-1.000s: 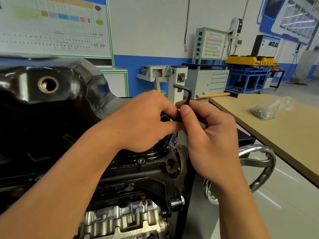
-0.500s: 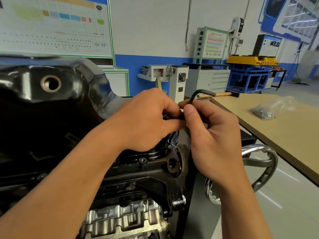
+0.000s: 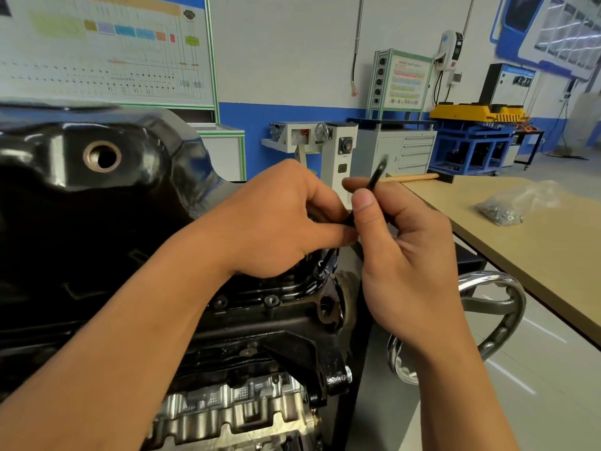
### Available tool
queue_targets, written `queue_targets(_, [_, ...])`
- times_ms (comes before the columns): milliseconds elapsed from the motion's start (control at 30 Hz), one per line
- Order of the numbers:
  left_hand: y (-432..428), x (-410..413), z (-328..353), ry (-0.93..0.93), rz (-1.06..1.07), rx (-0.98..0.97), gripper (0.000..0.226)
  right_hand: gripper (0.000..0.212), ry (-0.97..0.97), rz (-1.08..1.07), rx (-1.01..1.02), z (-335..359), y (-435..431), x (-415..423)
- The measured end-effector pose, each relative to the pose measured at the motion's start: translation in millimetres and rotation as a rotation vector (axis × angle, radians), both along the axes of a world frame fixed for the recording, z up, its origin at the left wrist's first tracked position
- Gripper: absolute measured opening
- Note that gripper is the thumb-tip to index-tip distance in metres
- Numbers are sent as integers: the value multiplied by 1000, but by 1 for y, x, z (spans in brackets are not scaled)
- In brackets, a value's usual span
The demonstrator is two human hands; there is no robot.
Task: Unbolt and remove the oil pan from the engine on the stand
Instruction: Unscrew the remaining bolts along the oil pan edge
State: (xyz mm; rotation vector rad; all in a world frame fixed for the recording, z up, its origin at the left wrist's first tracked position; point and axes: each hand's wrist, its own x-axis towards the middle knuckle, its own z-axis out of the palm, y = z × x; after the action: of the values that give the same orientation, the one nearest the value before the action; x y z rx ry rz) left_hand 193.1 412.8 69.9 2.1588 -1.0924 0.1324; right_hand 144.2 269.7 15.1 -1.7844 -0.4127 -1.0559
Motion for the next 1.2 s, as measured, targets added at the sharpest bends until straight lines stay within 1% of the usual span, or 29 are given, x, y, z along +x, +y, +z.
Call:
queue_targets(133, [-4,2,-5,-31,74,16,8,18,-10,-50,0,-2,0,0])
queue_targets(233, [-3,2,-6,-20,90,-44,6,20,-30,-42,39,0,-2,-1])
queue_targets(333, [-3,2,-6,-20,98,-82,5,22,-51,-53,31,1,-2,-1])
queue_targets(767, [-3,-1,-4,-4,85,-83,7,27,-79,-91,-13,3,-1,-3])
queue_targets(867, [-3,0,-5,-24,97,-52,8,27,-52,-105,-27,3,-1,-2])
queue_targets(967, [-4,-1,-7,-53,122,-51,12,17,-34,-67,31,3,-1,-3])
queue_targets(1033, [-5,-1,-8,-84,146,-70,16,4,-61,-50,111,3,0,-4])
queue_targets(1067, [-5,-1,-9,-99,158,-73,19,3,-88,-57,150,3,2,-4])
queue_targets(1133, [-6,-1,-11,-122,180,-69,23,10,-132,-67,208,2,4,-2])
queue_targets(1200, [-5,-1,-10,-135,187,-40,25,14,-135,-51,205,1,3,-1])
